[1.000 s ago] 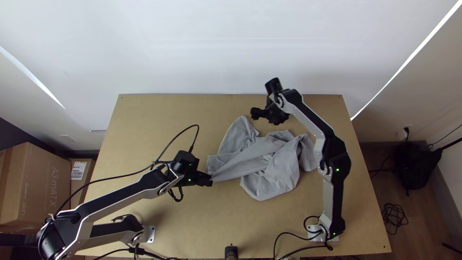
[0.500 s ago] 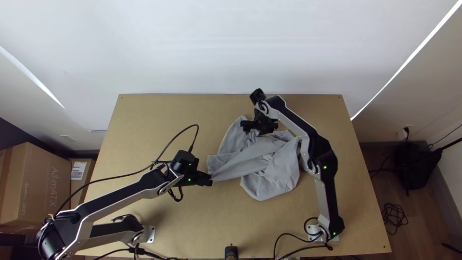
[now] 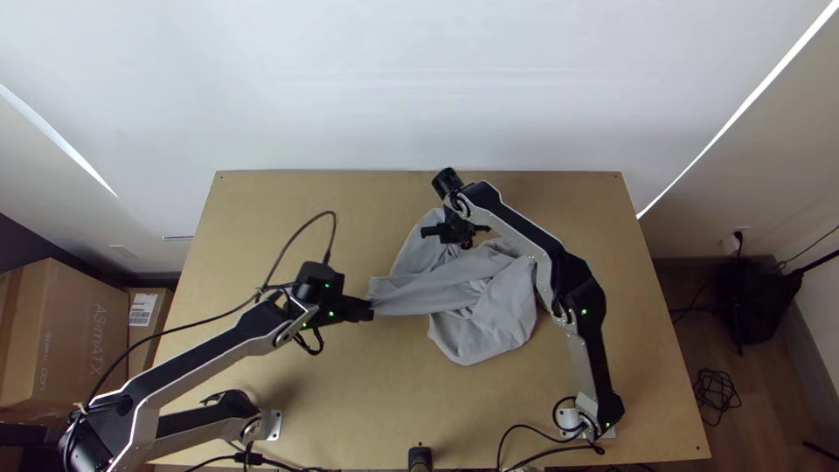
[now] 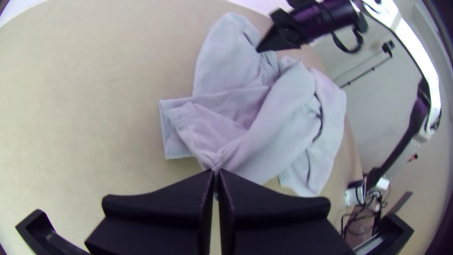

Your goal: Fold the t-shirt

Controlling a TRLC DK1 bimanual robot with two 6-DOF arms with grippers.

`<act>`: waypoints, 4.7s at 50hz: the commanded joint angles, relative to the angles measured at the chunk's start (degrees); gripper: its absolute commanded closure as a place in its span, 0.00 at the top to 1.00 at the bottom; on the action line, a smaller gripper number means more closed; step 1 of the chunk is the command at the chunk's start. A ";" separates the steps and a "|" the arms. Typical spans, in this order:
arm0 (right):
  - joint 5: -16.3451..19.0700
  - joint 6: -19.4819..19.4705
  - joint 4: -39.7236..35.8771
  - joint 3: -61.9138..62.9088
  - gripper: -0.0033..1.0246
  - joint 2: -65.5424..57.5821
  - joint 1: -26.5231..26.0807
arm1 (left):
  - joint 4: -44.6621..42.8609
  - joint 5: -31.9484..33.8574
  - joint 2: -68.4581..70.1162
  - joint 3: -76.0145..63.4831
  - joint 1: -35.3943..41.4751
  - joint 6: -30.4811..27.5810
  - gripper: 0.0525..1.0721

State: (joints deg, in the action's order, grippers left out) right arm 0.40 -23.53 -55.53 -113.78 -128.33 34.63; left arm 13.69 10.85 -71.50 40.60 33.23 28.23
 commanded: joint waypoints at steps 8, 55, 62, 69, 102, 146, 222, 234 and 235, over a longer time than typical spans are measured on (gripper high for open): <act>-0.76 -2.75 10.70 -0.48 0.03 15.39 -1.59 | -0.16 -1.01 3.39 9.41 -9.85 -4.59 0.02; -1.37 -5.83 36.37 5.14 0.24 8.45 -1.50 | -0.42 -0.92 5.76 5.54 -8.89 -4.67 0.02; -2.78 -6.71 35.66 4.70 0.34 6.25 -3.78 | -0.42 -0.92 6.03 4.84 -8.89 -4.50 0.02; -2.69 -8.81 32.68 4.35 0.39 6.69 -6.24 | -0.51 -0.92 5.85 4.40 -8.89 -4.23 0.02; 24.47 -3.89 10.79 -17.97 0.47 -1.13 -5.63 | -7.98 -2.24 6.11 -5.09 -4.58 -2.30 0.02; 23.24 6.13 9.30 -12.70 0.35 -6.40 0.44 | -9.39 -2.33 7.26 -6.06 -5.90 -2.12 0.02; 18.76 4.37 10.00 -10.50 0.03 -7.28 2.81 | -9.65 -2.33 9.98 -5.79 -6.95 -1.42 0.11; 15.94 1.91 14.75 -5.84 0.03 2.56 -0.09 | -13.25 -2.41 9.19 -5.71 -7.57 -1.60 0.96; 15.86 1.82 15.54 -4.96 0.03 3.53 -0.44 | -13.34 -2.41 9.10 -5.62 -7.66 -1.60 0.96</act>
State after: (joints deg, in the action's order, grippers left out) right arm 17.28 -19.75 -42.92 -121.73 -132.77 36.40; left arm 2.15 8.73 -62.33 35.62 26.22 25.91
